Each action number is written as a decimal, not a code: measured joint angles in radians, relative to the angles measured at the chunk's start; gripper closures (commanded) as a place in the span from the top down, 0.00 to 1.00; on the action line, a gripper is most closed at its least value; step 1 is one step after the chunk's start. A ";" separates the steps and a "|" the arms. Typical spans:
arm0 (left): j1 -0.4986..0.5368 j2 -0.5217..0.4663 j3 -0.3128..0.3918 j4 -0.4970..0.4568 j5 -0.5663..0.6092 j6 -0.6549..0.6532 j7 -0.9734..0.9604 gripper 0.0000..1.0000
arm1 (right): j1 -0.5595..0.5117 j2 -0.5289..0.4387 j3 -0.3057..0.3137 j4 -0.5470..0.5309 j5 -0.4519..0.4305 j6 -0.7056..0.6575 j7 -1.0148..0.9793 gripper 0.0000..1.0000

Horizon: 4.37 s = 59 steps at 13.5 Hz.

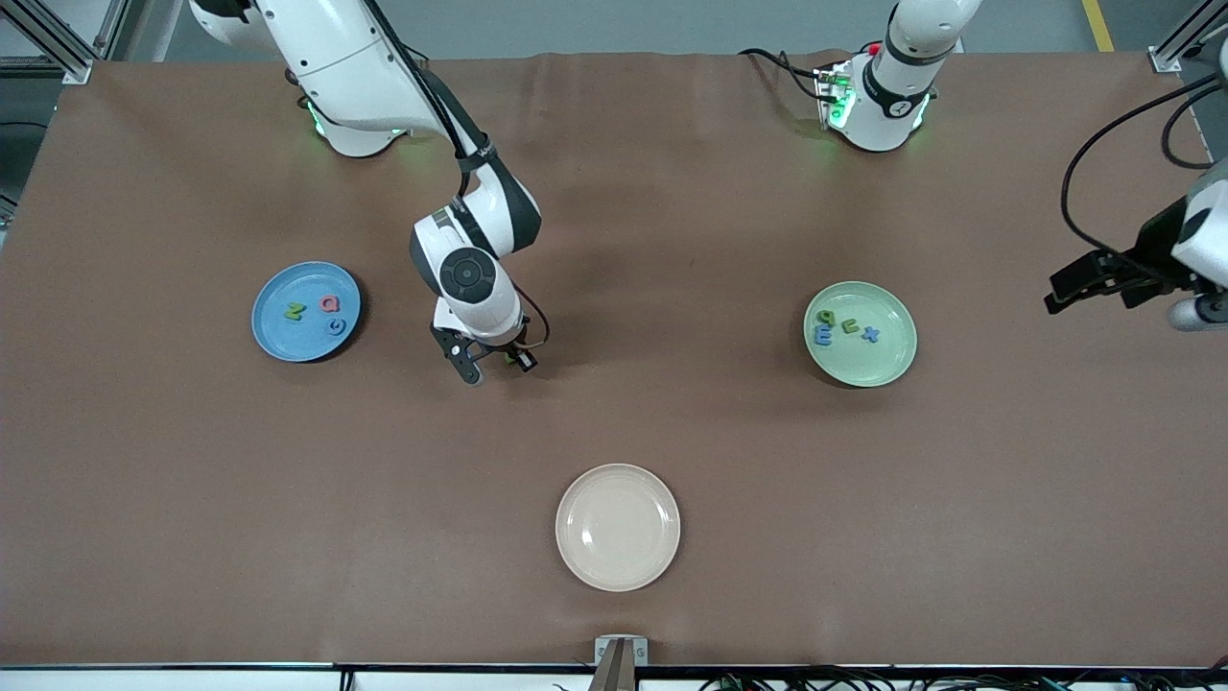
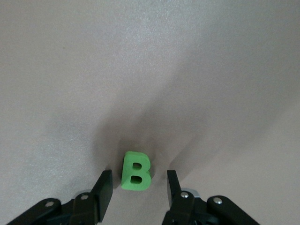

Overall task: Sort uppercase to blue plate, lowercase to green plate
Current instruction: 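Grasp the green B with the right gripper while the left returns, then carry the green B with the right gripper over the blue plate, then lower the green B into the blue plate and open the right gripper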

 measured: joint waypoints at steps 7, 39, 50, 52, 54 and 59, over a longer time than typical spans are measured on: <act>0.000 0.000 0.001 0.122 -0.002 -0.094 0.001 0.99 | 0.000 0.001 -0.002 0.002 -0.033 -0.001 0.000 0.07; -1.021 0.001 1.005 0.134 -0.010 -0.138 0.001 0.99 | -0.602 -0.331 -0.066 -0.446 -0.190 0.037 -1.151 0.32; -1.021 -0.003 1.004 0.140 -0.010 -0.139 0.001 0.99 | -0.602 -0.353 -0.050 -0.399 -0.190 -0.084 -1.155 1.00; -1.022 -0.012 1.004 0.140 -0.010 -0.139 0.001 0.99 | -0.602 -0.372 -0.048 -0.376 -0.190 -0.127 -1.159 1.00; -1.022 -0.022 1.003 0.140 -0.010 -0.141 0.001 0.99 | -0.603 -0.379 -0.048 -0.372 -0.190 -0.133 -1.183 1.00; -1.025 -0.025 1.003 0.140 -0.010 -0.145 0.001 1.00 | -0.606 -0.379 -0.053 -0.372 -0.190 -0.133 -1.240 0.98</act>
